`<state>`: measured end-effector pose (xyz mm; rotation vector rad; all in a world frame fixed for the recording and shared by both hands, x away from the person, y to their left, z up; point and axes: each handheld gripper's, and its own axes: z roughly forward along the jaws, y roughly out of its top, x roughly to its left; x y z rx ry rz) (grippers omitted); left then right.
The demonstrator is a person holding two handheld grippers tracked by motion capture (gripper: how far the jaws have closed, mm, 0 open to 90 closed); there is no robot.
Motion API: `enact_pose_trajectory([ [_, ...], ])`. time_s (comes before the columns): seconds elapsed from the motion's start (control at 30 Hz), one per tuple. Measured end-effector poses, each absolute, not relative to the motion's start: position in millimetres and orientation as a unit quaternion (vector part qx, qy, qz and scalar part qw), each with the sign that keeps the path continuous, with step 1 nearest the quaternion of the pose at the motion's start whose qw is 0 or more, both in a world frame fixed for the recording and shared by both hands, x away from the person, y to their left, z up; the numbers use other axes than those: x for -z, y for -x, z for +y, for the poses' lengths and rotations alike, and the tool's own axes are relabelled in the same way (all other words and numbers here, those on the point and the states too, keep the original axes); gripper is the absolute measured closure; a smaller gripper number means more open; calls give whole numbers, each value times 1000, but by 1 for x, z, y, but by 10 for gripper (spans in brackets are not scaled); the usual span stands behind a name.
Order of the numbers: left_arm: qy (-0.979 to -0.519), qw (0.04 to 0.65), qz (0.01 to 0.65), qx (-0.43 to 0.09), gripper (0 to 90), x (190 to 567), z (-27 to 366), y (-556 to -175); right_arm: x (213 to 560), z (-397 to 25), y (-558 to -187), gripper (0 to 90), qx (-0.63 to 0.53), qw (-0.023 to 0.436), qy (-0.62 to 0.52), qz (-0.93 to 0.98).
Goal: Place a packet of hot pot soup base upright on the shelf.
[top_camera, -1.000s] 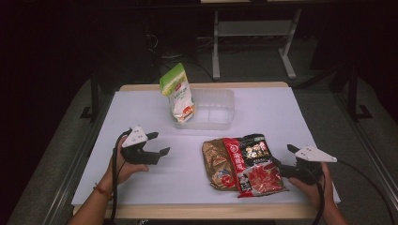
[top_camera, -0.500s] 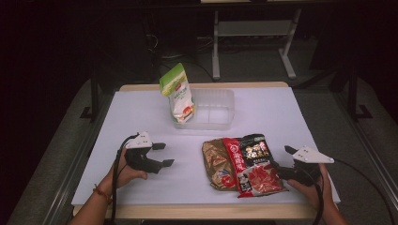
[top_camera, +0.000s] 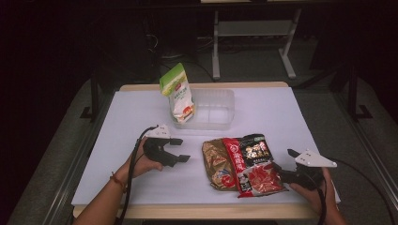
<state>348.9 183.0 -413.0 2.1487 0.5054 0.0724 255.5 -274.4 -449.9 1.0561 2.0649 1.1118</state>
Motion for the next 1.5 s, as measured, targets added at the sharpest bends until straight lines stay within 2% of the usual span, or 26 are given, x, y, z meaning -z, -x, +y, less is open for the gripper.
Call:
enact_pose_trajectory([
  [0.53,-867,453,206,31,224,428,134,-383,450,-276,-244,236,-404,289,-395,773],
  [0.87,-865,440,239,41,209,448,114,-396,449,-277,-244,236,-404,293,-395,771],
  [1.0,-870,427,242,47,175,454,110,-397,449,-277,-244,236,-403,292,-396,771],
  [1.23,-859,437,260,54,155,457,108,-398,450,-278,-244,236,-404,292,-396,772],
  [1.33,-864,427,263,41,146,456,104,-395,450,-277,-245,236,-403,292,-395,772],
  [1.5,-861,429,269,44,164,455,102,-392,450,-277,-245,236,-403,291,-396,772],
])
